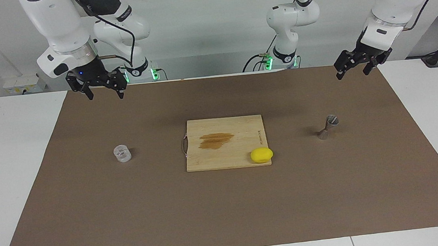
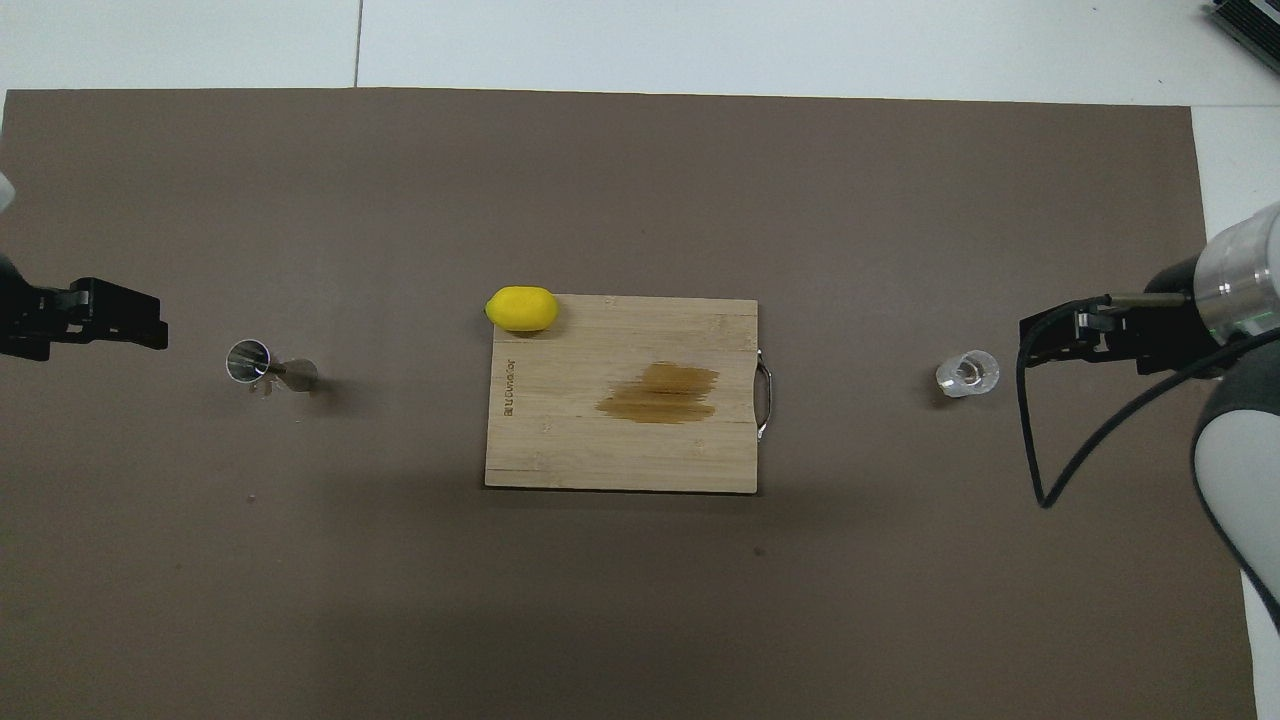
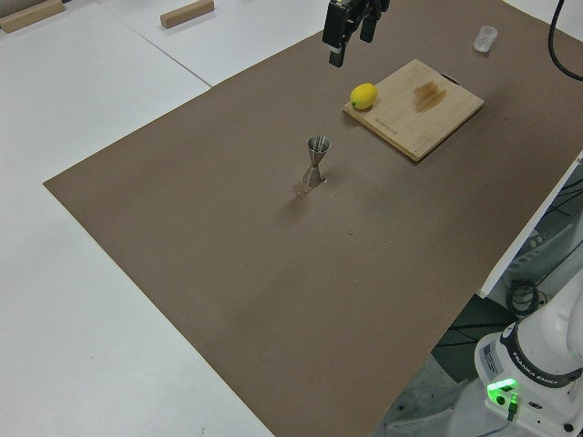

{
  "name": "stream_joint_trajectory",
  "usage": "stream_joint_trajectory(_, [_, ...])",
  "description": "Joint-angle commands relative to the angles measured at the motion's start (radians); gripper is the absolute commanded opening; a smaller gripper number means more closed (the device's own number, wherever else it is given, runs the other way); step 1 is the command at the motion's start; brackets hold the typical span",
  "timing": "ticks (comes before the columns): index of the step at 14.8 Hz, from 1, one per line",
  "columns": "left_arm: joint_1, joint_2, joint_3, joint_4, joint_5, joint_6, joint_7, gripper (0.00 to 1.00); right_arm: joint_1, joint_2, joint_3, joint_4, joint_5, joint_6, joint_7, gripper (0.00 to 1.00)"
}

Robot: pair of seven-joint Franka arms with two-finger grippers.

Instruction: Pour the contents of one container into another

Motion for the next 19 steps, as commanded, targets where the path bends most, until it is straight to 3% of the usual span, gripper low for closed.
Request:
stream_joint_trajectory(1, [-0.018, -0.010, 0.006, 0.003, 0.023, 0.007, -0.019, 1.00, -0.010, -0.014, 0.004, -0.016, 0.004, 0.003, 0.010, 1.00])
stream_joint_trajectory(8, [-0.015, -0.016, 0.006, -0.008, 0.023, 0.014, -0.019, 1.00, -0.010, -0.014, 0.004, -0.016, 0.004, 0.003, 0.010, 1.00])
stream_joint_trajectory(14, [-0.022, -0.055, 0.004, -0.098, 0.022, 0.102, -0.008, 1.00, -0.010, -0.014, 0.004, -0.016, 0.004, 0.003, 0.010, 1.00])
stream_joint_trajectory(19, [-0.022, -0.128, 0.004, -0.308, 0.022, 0.311, -0.008, 1.00, -0.010, -0.014, 0.004, -0.016, 0.004, 0.003, 0.010, 1.00])
